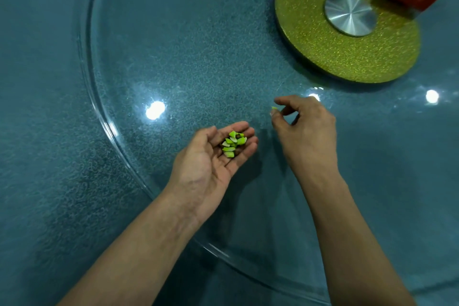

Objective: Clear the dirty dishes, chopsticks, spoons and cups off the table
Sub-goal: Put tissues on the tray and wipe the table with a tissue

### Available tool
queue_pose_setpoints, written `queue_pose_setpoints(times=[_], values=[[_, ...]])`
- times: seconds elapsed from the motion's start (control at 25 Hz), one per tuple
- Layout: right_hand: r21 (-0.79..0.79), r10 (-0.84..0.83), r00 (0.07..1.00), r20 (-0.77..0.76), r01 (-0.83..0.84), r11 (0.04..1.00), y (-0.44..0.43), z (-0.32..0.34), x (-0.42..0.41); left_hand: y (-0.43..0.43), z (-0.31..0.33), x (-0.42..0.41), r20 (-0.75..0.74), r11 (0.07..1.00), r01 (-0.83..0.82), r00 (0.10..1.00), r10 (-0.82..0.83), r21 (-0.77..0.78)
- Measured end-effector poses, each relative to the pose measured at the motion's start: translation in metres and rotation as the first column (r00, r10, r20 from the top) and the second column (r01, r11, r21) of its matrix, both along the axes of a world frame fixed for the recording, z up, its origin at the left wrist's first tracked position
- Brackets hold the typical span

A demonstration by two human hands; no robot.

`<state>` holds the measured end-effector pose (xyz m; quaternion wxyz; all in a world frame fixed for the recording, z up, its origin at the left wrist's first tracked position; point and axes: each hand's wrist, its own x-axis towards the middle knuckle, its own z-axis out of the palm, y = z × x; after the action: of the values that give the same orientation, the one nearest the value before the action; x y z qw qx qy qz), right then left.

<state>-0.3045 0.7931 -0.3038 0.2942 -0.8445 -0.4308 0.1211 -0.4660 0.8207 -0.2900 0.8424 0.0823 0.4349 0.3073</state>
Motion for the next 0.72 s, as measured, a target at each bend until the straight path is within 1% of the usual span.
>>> queue_pose_setpoints(times=[0.08,0.24,0.28,0.36,0.48,0.56,0.64,0.72], values=[[-0.028,0.021,0.999,0.041,-0.020,0.999,0.003,-0.002,0.000,-0.002,0.000,0.002,0.002,1.000,0.007,1.000,-0.007,-0.004],[-0.060,0.008,1.000,0.017,-0.007,0.998,0.003,0.000,0.000,-0.001,-0.002,0.003,0.001,1.000,0.019,1.000,-0.019,0.001],[-0.058,0.005,1.000,-0.023,-0.006,0.998,0.001,0.002,-0.001,-0.001,-0.003,0.003,0.005,1.000,0.021,1.000,-0.021,0.002],[-0.013,0.003,0.986,-0.164,-0.005,1.000,-0.004,0.010,-0.005,0.000,-0.002,0.005,0.017,1.000,0.022,1.000,-0.022,0.003],[0.104,0.087,0.941,-0.327,-0.056,0.993,-0.017,0.028,-0.017,-0.002,0.001,0.008,0.023,1.000,0.019,1.000,-0.020,0.020],[0.126,0.167,0.905,-0.390,-0.127,0.984,-0.027,0.039,-0.025,-0.005,0.002,0.010,-0.003,0.999,0.016,1.000,-0.016,0.029],[0.114,0.212,0.878,-0.428,-0.181,0.977,-0.036,0.043,-0.028,-0.010,0.004,0.012,-0.011,0.998,0.035,0.999,-0.034,0.042],[0.127,0.183,0.887,-0.424,-0.142,0.982,-0.046,0.044,-0.026,-0.018,0.008,0.015,-0.008,0.997,0.049,0.999,-0.048,0.058]])
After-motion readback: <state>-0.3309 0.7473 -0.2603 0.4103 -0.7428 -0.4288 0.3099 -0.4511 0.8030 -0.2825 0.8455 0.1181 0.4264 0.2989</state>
